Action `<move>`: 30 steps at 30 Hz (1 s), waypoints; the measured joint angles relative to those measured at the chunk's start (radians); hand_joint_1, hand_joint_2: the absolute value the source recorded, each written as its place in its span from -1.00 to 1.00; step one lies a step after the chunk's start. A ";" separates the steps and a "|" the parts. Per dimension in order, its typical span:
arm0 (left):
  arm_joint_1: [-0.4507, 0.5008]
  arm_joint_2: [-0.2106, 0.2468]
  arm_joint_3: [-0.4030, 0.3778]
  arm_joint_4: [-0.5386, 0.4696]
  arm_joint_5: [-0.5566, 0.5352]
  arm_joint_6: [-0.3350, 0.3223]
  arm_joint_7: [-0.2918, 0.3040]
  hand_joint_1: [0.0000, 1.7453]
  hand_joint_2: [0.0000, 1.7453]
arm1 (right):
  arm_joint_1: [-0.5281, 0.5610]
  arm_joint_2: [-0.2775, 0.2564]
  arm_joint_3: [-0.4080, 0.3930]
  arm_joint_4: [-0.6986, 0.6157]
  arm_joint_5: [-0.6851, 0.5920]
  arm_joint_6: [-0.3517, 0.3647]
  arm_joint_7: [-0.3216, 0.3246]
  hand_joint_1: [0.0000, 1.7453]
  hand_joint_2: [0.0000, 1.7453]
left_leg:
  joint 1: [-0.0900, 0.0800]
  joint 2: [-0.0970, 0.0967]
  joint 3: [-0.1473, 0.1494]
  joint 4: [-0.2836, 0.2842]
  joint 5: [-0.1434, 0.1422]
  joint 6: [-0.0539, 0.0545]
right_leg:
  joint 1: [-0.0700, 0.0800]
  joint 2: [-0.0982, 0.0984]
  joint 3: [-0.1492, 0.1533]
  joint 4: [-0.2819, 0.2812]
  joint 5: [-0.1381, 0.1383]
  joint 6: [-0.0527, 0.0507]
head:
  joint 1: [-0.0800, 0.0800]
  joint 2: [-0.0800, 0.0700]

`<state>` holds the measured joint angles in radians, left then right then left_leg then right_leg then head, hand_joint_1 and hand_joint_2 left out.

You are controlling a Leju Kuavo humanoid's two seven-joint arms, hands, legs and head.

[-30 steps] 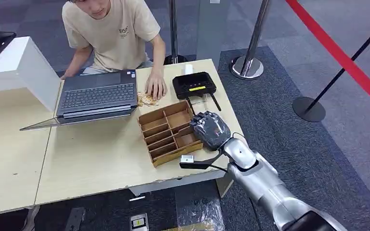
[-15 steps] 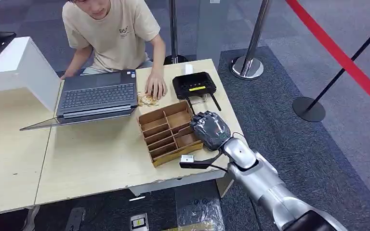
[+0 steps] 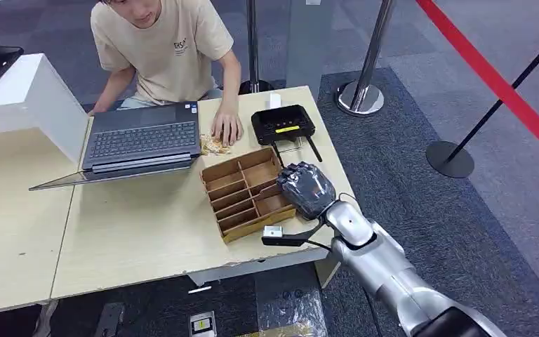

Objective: Pass the card to the sensor for recognition and then transmit it.

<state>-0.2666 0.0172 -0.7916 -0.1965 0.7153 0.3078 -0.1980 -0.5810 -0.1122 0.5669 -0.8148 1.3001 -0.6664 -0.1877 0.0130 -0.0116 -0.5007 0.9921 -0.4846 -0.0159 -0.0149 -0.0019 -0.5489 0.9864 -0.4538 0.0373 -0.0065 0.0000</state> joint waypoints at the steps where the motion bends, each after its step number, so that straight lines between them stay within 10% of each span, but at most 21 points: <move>1: 0.000 0.000 0.000 0.000 0.000 0.000 0.000 -1.00 1.00 | 0.000 0.000 0.000 0.000 0.000 0.000 0.000 0.30 1.00 | 0.000 0.000 0.000 0.000 0.000 0.000 | 0.000 0.000 0.000 0.000 0.000 0.000 | 0.000 0.000; 30: 0.000 0.000 0.000 0.000 0.000 0.000 0.000 -1.00 1.00 | 0.000 0.000 0.000 0.000 0.000 0.000 0.000 0.30 1.00 | 0.000 0.000 0.000 0.000 0.000 0.000 | 0.000 0.000 0.000 0.000 0.000 0.000 | 0.000 0.000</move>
<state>-0.2666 0.0172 -0.7916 -0.1965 0.7153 0.3079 -0.1980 -0.5810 -0.1122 0.5669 -0.8148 1.3001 -0.6664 -0.1877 0.0130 -0.0116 -0.5007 0.9921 -0.4846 -0.0159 -0.0149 -0.0018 -0.5489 0.9864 -0.4538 0.0373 -0.0065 0.0000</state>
